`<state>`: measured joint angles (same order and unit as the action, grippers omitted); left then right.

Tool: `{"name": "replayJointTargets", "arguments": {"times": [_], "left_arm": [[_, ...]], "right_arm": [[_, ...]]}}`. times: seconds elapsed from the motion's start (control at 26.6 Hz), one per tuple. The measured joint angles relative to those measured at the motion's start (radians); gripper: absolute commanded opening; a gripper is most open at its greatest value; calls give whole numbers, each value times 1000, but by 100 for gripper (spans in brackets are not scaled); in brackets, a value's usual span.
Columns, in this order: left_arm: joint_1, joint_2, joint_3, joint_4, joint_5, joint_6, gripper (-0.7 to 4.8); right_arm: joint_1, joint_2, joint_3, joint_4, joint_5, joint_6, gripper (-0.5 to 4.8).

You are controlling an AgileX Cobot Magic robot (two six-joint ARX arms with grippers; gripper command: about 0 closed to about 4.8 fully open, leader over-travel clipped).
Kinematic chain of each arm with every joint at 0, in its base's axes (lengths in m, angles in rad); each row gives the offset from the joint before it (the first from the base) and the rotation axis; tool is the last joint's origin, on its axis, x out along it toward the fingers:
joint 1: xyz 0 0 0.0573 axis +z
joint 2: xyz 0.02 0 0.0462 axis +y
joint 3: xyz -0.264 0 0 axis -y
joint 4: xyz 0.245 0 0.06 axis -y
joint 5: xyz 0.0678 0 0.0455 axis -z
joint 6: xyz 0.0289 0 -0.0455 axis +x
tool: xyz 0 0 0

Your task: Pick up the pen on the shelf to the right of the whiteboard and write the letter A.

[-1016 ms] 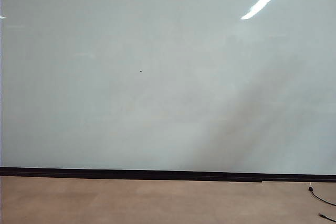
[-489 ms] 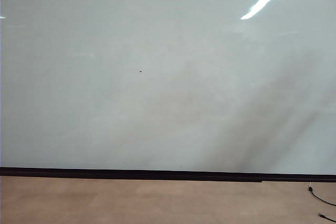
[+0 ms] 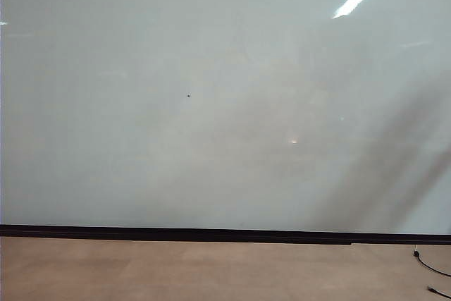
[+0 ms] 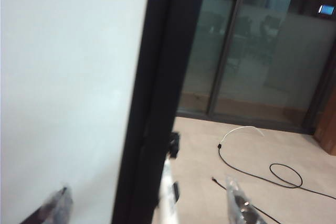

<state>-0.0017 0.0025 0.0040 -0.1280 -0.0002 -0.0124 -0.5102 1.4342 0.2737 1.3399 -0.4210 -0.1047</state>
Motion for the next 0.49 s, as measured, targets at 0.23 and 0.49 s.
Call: {"name": "replayJointTargets", "arguments": {"times": [0.23, 0.49], "left_arm": [[0, 0, 0, 0, 0, 0, -4], [0, 0, 0, 0, 0, 0, -4]], "right_arm": [[0, 170, 114, 22, -7, 5, 378], [0, 365, 225, 48, -48, 65, 378]]}}
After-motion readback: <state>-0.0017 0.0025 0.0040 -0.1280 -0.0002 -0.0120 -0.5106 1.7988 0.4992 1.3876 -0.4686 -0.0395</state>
